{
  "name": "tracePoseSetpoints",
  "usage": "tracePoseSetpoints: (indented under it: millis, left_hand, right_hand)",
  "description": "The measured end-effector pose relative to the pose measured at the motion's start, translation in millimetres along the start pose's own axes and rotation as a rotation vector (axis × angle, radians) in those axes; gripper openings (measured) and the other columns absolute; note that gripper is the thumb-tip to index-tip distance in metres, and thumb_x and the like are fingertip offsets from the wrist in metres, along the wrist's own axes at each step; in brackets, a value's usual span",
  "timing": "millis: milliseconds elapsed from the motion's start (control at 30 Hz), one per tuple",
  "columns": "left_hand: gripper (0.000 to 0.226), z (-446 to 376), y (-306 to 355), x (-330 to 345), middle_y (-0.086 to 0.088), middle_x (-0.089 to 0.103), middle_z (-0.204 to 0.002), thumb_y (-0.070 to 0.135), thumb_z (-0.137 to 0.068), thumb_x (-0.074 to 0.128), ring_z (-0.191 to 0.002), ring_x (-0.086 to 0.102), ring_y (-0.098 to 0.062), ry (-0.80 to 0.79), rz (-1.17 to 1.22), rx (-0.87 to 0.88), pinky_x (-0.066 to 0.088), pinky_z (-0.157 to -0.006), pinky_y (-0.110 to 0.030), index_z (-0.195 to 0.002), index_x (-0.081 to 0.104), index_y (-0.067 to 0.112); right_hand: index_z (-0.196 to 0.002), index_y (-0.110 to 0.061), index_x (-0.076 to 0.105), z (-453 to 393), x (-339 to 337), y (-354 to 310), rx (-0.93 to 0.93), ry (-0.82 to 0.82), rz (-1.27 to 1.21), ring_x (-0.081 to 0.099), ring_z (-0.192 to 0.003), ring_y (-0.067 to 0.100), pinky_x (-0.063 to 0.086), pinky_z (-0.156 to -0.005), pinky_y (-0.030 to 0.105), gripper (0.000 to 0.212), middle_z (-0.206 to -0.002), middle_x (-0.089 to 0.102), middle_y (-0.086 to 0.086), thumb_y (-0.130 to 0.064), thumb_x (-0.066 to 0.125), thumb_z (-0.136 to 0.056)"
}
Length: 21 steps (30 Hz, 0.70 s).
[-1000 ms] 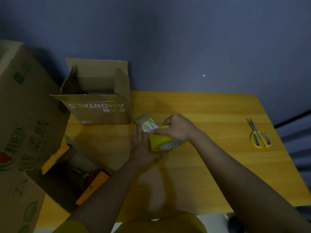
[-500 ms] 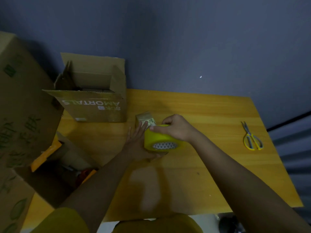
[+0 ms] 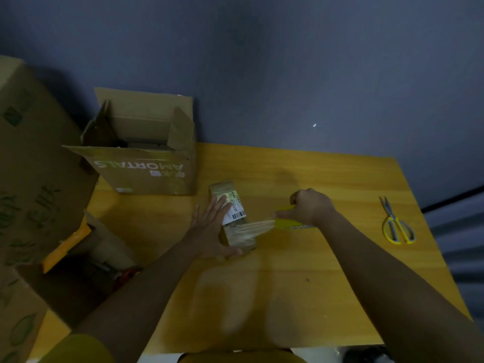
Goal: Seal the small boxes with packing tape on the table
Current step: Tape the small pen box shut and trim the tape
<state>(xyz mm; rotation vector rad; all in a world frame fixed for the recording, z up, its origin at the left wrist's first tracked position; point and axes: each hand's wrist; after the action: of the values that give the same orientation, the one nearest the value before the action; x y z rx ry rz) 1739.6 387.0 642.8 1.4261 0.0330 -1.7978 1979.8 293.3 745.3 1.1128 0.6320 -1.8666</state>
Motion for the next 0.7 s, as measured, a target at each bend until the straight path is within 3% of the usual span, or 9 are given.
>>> tracePoseSetpoints:
  millis: [167, 500, 633, 700]
  left_hand:
    - [0.138, 0, 0, -1, 0.018, -0.041, -0.146, 0.101, -0.041, 0.031, -0.134, -0.04, -0.005, -0.022, 0.0, -0.008, -0.023, -0.11, -0.046, -0.15, -0.018, 0.032]
    - [0.132, -1, -3, -1, 0.023, -0.042, -0.143, 0.091, -0.052, 0.052, -0.134, -0.04, -0.001, -0.018, 0.011, -0.018, -0.022, -0.11, -0.045, -0.15, -0.015, 0.033]
    - [0.133, 0, 1, -5, 0.02, -0.027, -0.154, 0.092, -0.05, 0.052, -0.139, -0.031, -0.003, -0.023, 0.035, -0.045, -0.016, -0.112, -0.049, -0.152, -0.006, 0.031]
    - [0.122, -1, 10, -12, 0.017, -0.015, -0.158, 0.091, -0.057, 0.046, -0.143, -0.022, -0.005, -0.021, 0.051, -0.13, -0.011, -0.114, -0.053, -0.152, 0.005, 0.029]
  right_hand:
    - [-0.128, -0.013, 0.059, -11, 7, 5, -0.033, -0.024, -0.015, 0.058, -0.109, 0.026, 0.048, -0.083, 0.035, 0.085, -0.125, 0.059, 0.009, -0.078, 0.057, -0.073]
    - [-0.113, -0.011, 0.062, -35, 32, -10, -0.029, -0.139, 0.038, 0.058, -0.107, 0.028, 0.048, -0.084, 0.037, 0.071, -0.118, 0.059, 0.009, -0.072, 0.057, -0.078]
    - [-0.116, -0.008, 0.058, -35, 39, -16, -0.038, -0.188, 0.049, 0.058, -0.105, 0.029, 0.047, -0.081, 0.039, 0.072, -0.118, 0.056, 0.01, -0.072, 0.053, -0.082]
    - [-0.113, -0.009, 0.06, -30, 44, -14, -0.051, -0.154, 0.045, 0.059, -0.103, 0.029, 0.046, -0.077, 0.037, 0.068, -0.115, 0.058, 0.01, -0.071, 0.05, -0.084]
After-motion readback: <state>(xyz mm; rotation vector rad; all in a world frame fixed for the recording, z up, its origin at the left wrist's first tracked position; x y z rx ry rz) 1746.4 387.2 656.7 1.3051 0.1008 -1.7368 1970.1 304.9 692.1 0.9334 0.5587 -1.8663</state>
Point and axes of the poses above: each hand's wrist, its own z-axis away from the middle knuckle, its own x-axis out of the palm, y = z × x
